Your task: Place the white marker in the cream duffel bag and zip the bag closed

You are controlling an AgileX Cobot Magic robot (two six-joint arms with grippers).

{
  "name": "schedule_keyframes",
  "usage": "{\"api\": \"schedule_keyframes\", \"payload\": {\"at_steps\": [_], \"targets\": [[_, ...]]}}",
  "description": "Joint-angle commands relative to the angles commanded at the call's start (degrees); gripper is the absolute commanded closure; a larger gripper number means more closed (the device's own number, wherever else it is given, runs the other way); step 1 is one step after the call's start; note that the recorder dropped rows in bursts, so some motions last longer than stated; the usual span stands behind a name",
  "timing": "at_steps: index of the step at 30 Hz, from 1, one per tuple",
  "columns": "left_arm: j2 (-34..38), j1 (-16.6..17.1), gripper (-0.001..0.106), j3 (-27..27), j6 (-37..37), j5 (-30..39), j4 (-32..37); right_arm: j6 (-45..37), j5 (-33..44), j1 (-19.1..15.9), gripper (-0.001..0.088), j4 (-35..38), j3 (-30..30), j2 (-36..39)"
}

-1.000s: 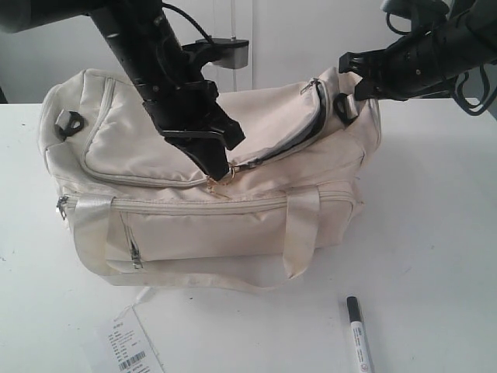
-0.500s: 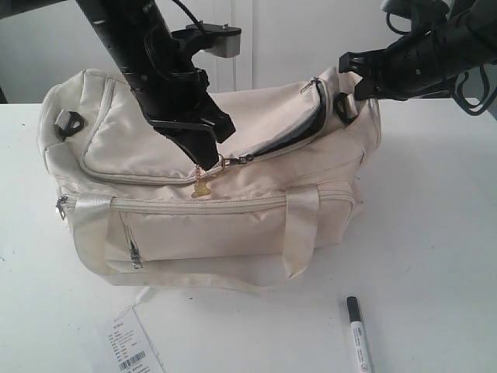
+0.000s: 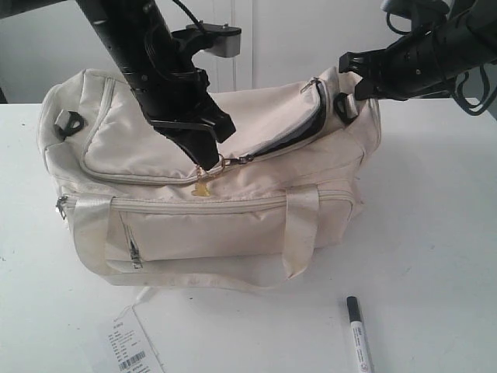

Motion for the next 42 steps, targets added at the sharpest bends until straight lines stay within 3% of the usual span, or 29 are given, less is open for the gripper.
{"api": "schedule_keyframes", "payload": {"at_steps": [14, 16, 18, 22, 25, 30, 33, 38, 42], "targets": [[0.0, 0.0, 0.105, 0.0, 1.58, -4.17, 0.0, 0.0, -1.49, 0.0, 0.0868, -0.14, 0.0, 0.15], [0.0, 0.0, 0.105, 0.0, 1.58, -4.28, 0.0, -0.74, -1.44, 0.0, 0.0837, -0.14, 0.0, 0.15], [0.0, 0.0, 0.105, 0.0, 1.58, -4.28, 0.0, -2.55, -1.14, 0.0, 0.0723, -0.14, 0.0, 0.15], [0.0, 0.0, 0.105, 0.0, 1.58, -4.63, 0.0, -3.54, -0.84, 0.0, 0.0346, -0.26, 0.0, -1.12], [0.0, 0.0, 0.105, 0.0, 1.58, -4.85, 0.0, -3.54, -0.75, 0.0, 0.0162, -1.12, 0.0, -3.38], [0.0, 0.0, 0.105, 0.0, 1.36, -4.88, 0.0, -3.16, 2.46, -0.1, 0.0155, -5.43, 0.0, -8.92], [0.0, 0.0, 0.105, 0.0, 1.36, -4.99, 0.0, -4.12, 7.62, -0.22, 0.0202, -8.18, 0.0, -12.52], [0.0, 0.0, 0.105, 0.0, 2.45, -4.99, 0.0, -25.33, 21.01, -0.22, 0.027, -6.47, 0.23, -16.5], [0.0, 0.0, 0.105, 0.0, 2.73, -5.33, 0.11, -44.5, 28.34, -0.22, 0.027, 7.88, 1.9, -18.06]]}}
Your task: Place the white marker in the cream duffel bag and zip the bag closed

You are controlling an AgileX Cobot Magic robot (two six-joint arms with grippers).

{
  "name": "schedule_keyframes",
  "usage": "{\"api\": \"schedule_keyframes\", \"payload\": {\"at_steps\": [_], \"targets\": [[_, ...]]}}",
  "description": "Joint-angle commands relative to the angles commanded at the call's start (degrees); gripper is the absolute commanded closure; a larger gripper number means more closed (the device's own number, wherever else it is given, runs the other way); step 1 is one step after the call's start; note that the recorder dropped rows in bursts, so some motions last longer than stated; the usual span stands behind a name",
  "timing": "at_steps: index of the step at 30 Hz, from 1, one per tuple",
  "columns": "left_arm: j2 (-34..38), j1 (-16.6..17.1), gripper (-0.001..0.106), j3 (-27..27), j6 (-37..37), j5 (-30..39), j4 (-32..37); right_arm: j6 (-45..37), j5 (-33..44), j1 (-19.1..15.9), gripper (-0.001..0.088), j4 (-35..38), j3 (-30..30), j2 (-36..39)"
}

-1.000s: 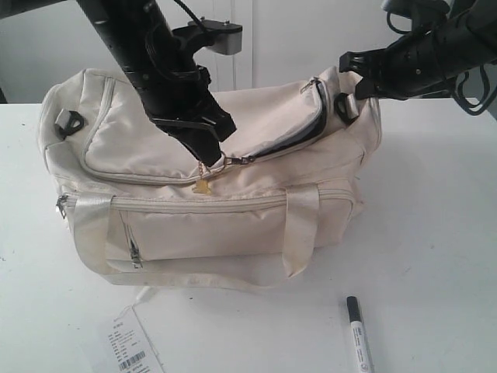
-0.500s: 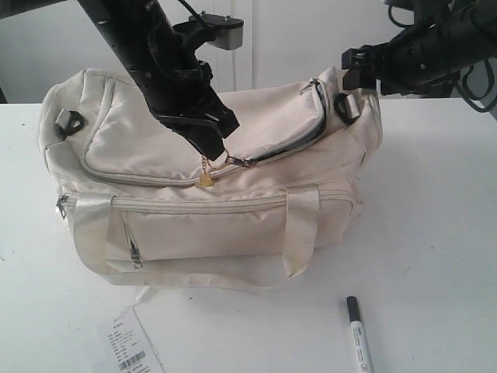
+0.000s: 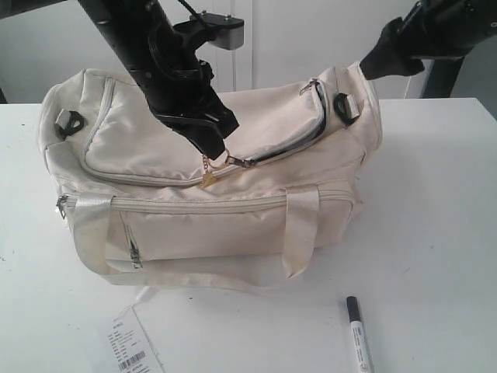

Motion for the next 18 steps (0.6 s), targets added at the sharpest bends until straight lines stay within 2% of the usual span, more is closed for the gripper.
{"api": "schedule_keyframes", "payload": {"at_steps": [2, 6, 8, 12, 18], "targets": [[0.0, 0.0, 0.105, 0.0, 0.77, 0.0, 0.0, -9.69, 2.57, 0.26, 0.027, 5.13, 1.43, -0.3], [0.0, 0.0, 0.105, 0.0, 1.12, 0.34, 0.13, -30.35, 10.15, 0.59, 0.027, 5.14, 2.51, -0.52], [0.0, 0.0, 0.105, 0.0, 1.25, 0.34, 0.13, -39.84, 11.12, 0.67, 0.027, 5.25, 3.03, -0.71], [0.0, 0.0, 0.105, 0.0, 2.35, 0.56, 0.13, -44.88, 10.69, 2.92, 0.027, 5.25, 4.17, -0.71], [0.0, 0.0, 0.105, 0.0, 2.7, 0.83, 0.79, -53.57, 2.44, 7.64, 0.027, 4.63, 7.89, -0.59]]}}
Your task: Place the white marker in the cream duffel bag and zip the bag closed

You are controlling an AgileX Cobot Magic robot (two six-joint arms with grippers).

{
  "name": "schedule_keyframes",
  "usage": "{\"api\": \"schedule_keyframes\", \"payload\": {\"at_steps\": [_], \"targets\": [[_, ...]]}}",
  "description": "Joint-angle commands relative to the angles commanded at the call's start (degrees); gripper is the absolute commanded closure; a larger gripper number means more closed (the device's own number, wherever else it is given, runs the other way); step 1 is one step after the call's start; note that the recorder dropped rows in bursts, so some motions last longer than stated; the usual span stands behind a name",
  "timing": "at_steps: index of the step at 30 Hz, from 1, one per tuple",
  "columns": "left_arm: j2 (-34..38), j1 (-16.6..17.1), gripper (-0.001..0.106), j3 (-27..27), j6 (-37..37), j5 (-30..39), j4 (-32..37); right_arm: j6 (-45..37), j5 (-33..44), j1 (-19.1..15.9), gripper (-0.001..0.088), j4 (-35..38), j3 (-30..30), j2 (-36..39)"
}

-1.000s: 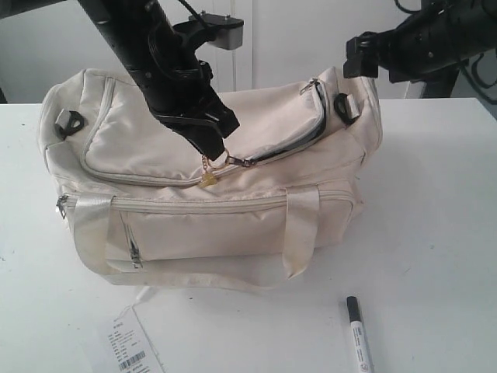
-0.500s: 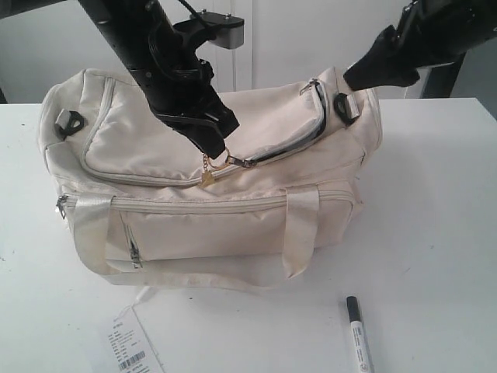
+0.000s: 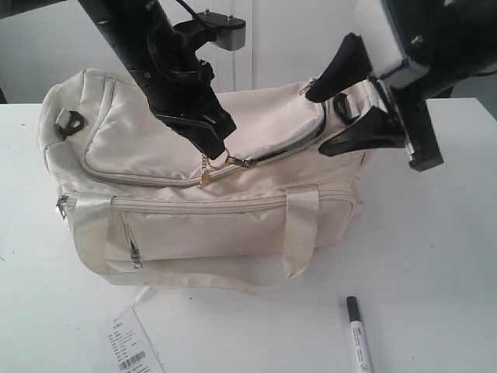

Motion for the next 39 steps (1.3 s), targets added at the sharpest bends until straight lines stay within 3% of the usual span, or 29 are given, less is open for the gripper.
{"api": "schedule_keyframes", "payload": {"at_steps": [4, 11, 18, 21, 23, 28, 39], "targets": [[0.0, 0.0, 0.105, 0.0, -0.38, 0.14, 0.01, -2.08, -7.59, 2.44, 0.027, -1.06, 1.82, 0.0], [0.0, 0.0, 0.105, 0.0, -0.44, -0.14, -0.21, -2.08, -10.36, 6.25, 0.027, -4.09, 2.45, 1.39], [0.0, 0.0, 0.105, 0.0, -0.44, -0.12, -0.42, -2.08, -16.81, 7.02, 0.0301, -3.56, 2.45, 6.0], [0.0, 0.0, 0.105, 0.0, -0.44, -0.12, -0.42, -2.08, -16.5, 7.11, 0.0366, -3.56, 2.45, 7.53], [0.0, 0.0, 0.105, 0.0, -0.34, -0.12, -0.43, -2.08, -16.78, 7.11, 0.0454, -3.68, 2.45, 8.37], [0.0, 0.0, 0.105, 0.0, -0.34, -0.12, -0.43, -2.08, -21.11, 7.11, 0.0858, -4.2, 2.45, 8.95], [0.0, 0.0, 0.105, 0.0, 1.03, -0.12, -0.43, -1.09, -22.1, 7.11, 0.0868, -4.26, 2.45, 8.57]]}}
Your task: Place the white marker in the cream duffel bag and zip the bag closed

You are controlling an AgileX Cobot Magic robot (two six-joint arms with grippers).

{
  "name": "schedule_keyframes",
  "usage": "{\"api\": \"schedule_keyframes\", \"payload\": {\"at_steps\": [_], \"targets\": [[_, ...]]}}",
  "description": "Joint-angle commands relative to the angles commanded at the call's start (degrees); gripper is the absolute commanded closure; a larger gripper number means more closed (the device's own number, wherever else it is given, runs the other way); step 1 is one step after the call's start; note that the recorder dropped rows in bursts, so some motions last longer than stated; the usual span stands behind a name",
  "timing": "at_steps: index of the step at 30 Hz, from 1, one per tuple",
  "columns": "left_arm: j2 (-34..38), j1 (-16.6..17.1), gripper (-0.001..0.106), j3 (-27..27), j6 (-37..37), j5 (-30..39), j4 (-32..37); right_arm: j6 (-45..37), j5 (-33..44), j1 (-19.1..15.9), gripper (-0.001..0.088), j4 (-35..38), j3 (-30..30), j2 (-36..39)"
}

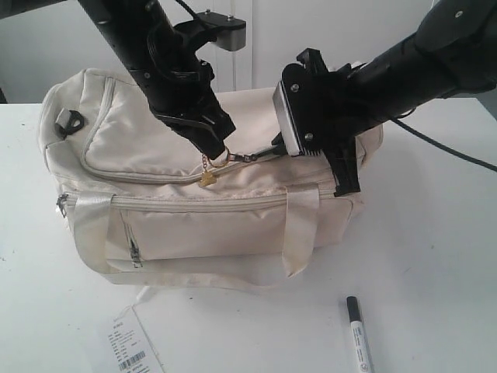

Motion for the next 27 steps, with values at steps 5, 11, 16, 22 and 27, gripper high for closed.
{"api": "schedule_keyframes", "payload": {"at_steps": [5, 11, 16, 22, 27], "targets": [[0.0, 0.0, 0.105, 0.0, 1.11, 0.11, 0.14, 2.26, 0.0, 0.0, 0.0868, -1.54, 0.0, -0.24], [0.0, 0.0, 0.105, 0.0, 1.3, 1.61, 1.47, 3.82, -0.62, 0.0, 0.0868, -1.98, 0.0, -0.24], [-0.1, 0.0, 0.105, 0.0, 1.3, 1.92, 1.59, 4.45, -0.87, 0.0, 0.0868, -1.98, 0.0, -0.24], [-1.13, 0.0, 0.105, 0.0, 1.08, 2.9, 3.03, 4.61, -1.37, 0.0, 0.0868, -1.98, 0.0, -0.24], [-1.92, 0.0, 0.105, 0.0, 1.08, 3.04, 3.25, 5.81, -1.75, 0.0, 0.0868, -1.98, 0.0, -0.24]]}}
